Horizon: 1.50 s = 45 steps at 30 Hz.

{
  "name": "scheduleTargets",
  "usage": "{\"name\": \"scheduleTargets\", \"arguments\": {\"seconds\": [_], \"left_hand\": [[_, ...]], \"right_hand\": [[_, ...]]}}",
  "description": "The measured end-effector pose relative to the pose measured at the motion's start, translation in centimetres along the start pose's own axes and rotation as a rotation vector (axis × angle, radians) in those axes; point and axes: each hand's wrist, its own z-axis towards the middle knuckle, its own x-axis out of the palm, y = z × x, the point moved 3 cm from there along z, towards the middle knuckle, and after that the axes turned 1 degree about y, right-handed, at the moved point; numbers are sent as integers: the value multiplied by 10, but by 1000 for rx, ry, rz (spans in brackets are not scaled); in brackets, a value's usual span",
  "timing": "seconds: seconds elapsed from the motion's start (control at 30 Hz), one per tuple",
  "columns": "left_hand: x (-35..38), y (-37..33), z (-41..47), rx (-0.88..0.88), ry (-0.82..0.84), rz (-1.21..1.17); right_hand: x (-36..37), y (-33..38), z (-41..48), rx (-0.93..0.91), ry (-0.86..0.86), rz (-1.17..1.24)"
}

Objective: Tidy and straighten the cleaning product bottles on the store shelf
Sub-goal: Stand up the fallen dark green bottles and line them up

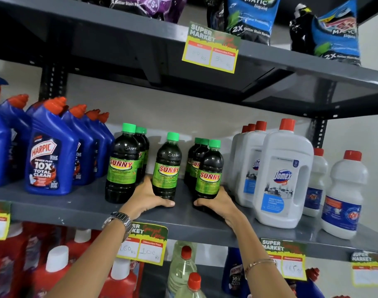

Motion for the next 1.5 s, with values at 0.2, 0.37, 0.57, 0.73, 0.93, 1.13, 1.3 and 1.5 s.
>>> {"name": "scheduleTargets", "arguments": {"seconds": [0.2, 0.37, 0.57, 0.73, 0.93, 1.13, 1.3, 1.5], "left_hand": [[-1, -4, -4, -35, 21, 21], [-2, -13, -13, -7, 7, 44], [-12, -17, -62, 215, -248, 72], [-64, -12, -73, 365, -624, 210], [-93, 16, -26, 82, -170, 199], [-113, 33, -24, 147, -125, 54], [-116, 41, -22, 124, -136, -3], [-115, 41, -22, 119, -101, 96]], "right_hand": [[0, 0, 0, -6, 71, 45], [-2, 6, -11, 28, 151, 11], [-10, 14, -69, 148, -163, -81], [59, 56, -98, -167, -339, -237], [99, 71, -37, 141, -106, -191], [105, 68, -20, 88, -40, -57], [111, 70, -20, 13, 15, -49], [109, 69, -23, -10, 9, -38]]}}
